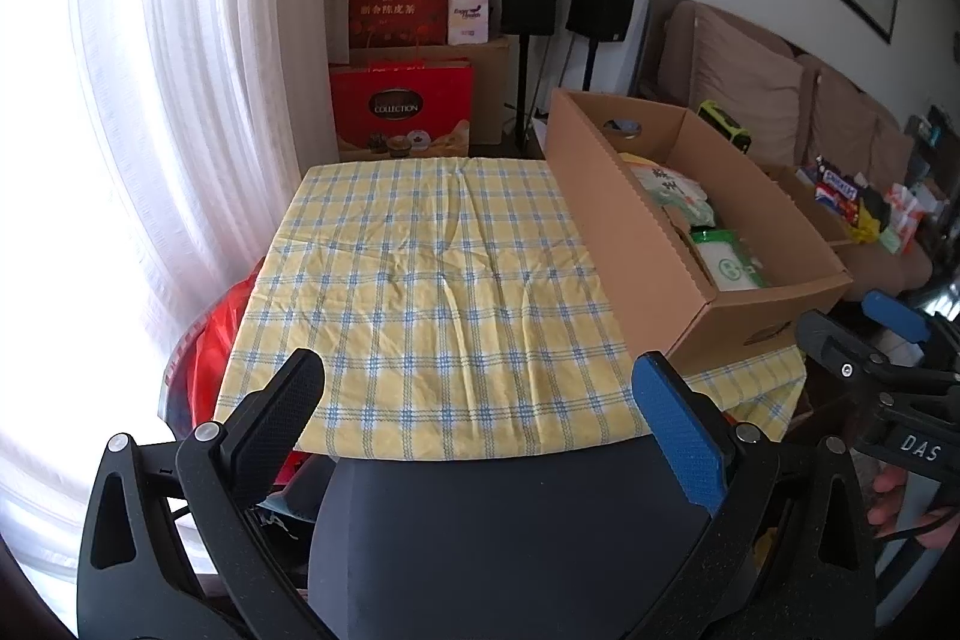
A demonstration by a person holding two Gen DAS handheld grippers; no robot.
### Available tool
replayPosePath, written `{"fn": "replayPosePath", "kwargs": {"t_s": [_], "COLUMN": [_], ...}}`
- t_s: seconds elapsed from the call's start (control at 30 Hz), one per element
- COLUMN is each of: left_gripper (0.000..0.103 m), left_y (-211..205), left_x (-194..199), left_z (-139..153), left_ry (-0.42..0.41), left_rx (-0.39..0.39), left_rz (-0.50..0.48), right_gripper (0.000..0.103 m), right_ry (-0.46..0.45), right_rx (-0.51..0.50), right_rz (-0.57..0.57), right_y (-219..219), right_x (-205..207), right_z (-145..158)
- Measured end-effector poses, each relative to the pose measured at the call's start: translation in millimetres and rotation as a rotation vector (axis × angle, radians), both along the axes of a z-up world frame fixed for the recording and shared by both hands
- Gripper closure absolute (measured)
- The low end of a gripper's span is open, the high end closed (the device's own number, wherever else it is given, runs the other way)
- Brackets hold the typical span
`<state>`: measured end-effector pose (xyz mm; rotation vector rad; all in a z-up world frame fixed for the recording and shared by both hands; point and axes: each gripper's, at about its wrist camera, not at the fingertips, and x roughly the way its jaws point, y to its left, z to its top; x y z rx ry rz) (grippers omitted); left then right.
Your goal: Organize objects
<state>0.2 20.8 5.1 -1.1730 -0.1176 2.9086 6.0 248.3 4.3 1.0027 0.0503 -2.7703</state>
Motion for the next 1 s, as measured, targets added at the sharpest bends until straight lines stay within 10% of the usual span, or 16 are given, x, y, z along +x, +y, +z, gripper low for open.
{"fn": "replayPosePath", "kwargs": {"t_s": [1.0], "left_gripper": [0.0], "left_y": [0.9], "left_x": [2.0], "left_z": [1.8], "left_ry": [0.007], "left_rx": [0.0], "left_rz": [-0.01], "right_gripper": [0.0], "right_ry": [0.003], "right_rx": [-0.001], "right_rz": [0.002], "right_y": [-3.7], "right_x": [1.4], "right_z": [1.0]}}
